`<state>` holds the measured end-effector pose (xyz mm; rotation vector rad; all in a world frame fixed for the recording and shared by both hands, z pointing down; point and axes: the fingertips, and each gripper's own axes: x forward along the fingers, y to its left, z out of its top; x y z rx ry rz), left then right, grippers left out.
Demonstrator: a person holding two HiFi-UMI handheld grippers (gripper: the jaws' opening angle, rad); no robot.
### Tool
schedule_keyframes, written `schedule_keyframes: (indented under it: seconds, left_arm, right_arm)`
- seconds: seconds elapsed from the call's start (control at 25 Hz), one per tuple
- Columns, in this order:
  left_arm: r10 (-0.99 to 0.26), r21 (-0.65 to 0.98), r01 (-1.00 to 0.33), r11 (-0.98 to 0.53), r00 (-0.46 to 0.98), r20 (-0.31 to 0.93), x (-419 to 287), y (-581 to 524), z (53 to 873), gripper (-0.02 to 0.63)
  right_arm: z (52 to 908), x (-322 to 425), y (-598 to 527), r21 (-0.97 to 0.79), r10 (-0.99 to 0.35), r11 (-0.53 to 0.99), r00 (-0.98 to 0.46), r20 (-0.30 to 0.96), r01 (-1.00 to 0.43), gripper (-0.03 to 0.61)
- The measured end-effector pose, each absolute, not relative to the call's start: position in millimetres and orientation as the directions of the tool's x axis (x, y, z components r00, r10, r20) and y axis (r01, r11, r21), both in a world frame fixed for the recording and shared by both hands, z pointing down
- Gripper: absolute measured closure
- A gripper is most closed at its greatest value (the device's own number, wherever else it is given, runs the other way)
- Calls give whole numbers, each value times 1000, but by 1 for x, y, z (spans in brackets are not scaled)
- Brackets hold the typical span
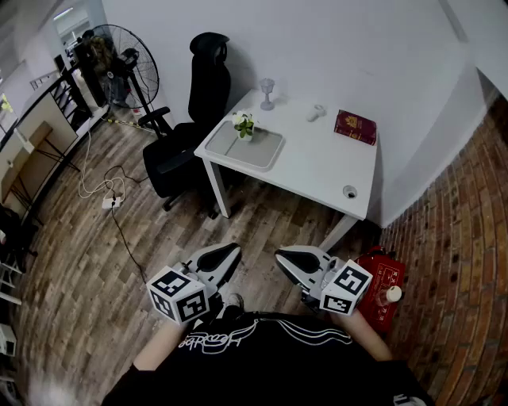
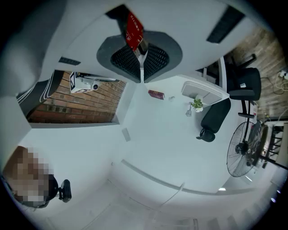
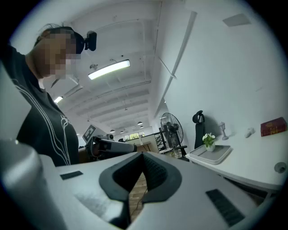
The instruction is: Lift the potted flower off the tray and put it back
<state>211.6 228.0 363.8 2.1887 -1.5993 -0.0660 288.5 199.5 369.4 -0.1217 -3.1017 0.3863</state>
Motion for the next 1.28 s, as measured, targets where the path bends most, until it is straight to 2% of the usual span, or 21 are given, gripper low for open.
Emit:
schedule_keyframes:
  seconds: [0.6,0.68,0.84,0.96,1.28]
  left_arm:
    - [-923,332,-913,-238,319,215,229,239,365,568]
    - [-925,332,-914,-231,313,218,224,237,367,568]
    - [-919,339,-913,-229,318,235,215,226,376,568]
    - [-914,342,-909,-239,330,237,208,211,381,568]
    - [-890,387,-880,-275,385,243,172,160,402,568]
  right_arm:
    - [367,323,199,-186,-23,982,-1000,-6,-22,570]
    - [369,322,194,-182,-51,982,-999,8,-51,455]
    - [374,324,172,-180,-122,976,-993,6,-121,351]
    - [382,321,158,-210,-163,964,-986,23,-164,293]
    - [410,285,117,-205,-208,953,-973,97,-224,202]
